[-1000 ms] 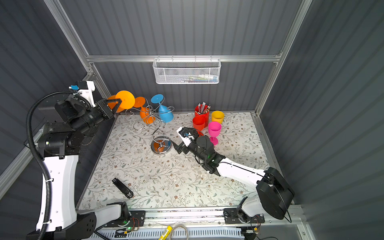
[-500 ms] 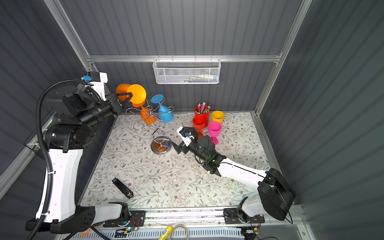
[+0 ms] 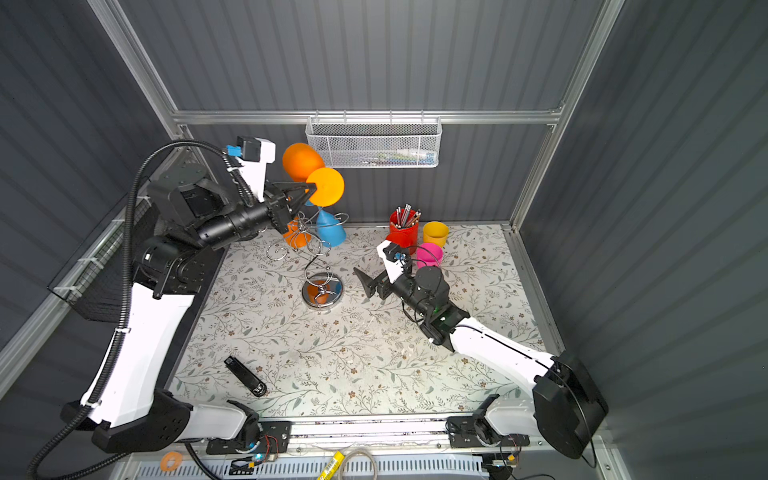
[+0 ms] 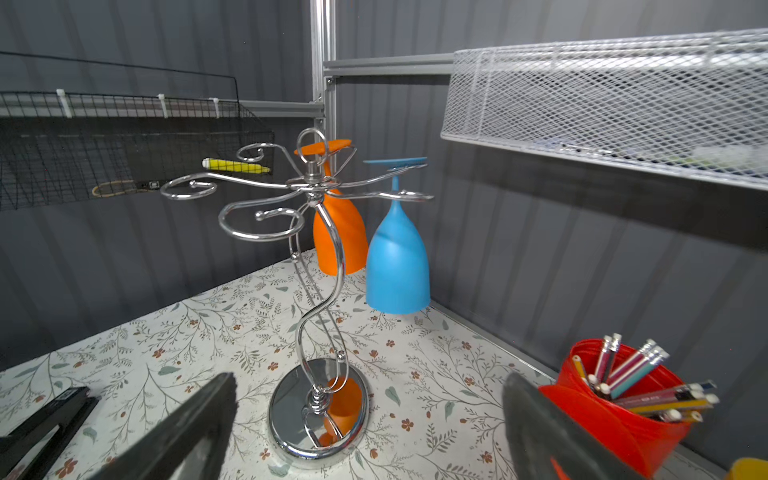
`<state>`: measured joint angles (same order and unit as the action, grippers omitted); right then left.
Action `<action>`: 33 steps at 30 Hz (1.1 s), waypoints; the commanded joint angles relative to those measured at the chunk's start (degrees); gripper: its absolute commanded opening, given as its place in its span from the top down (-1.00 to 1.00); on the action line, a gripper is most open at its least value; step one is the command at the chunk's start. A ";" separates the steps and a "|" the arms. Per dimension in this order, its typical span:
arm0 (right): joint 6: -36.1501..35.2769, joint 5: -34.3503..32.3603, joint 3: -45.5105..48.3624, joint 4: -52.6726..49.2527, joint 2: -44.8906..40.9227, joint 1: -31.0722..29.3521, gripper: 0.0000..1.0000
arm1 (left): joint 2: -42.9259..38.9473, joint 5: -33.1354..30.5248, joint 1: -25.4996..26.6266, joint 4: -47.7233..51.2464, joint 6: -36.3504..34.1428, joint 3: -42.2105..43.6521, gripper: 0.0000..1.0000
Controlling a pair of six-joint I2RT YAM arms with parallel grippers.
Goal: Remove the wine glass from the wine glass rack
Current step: 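Carry the orange glass with the left gripper toward the red and pink glasses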
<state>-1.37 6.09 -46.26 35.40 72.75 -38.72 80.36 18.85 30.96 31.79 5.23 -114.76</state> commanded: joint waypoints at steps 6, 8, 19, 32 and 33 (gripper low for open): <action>13.85 2.25 1.79 -2.44 -7.26 6.98 -0.98 | 1.87 -15.83 14.13 0.73 -14.75 1.52 1.00; 15.87 2.28 1.74 -4.23 -8.27 8.05 -0.98 | 1.89 -19.34 17.83 0.43 -17.35 2.86 1.00; 28.00 0.43 4.35 -15.96 -20.10 15.59 -0.99 | 1.03 -39.55 35.86 -5.15 -32.11 12.35 1.00; 38.42 -1.99 1.55 -32.36 -28.19 18.90 -0.98 | -6.33 -49.02 42.25 -23.67 -42.41 30.85 1.00; 39.48 -1.47 1.04 -33.35 -28.04 19.03 -0.98 | -6.91 -49.34 42.50 -24.86 -43.00 32.12 1.00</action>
<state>34.04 4.69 -42.89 6.61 45.19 -20.14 76.14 -27.57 72.60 15.27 -33.85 -84.38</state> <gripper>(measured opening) 0.991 0.056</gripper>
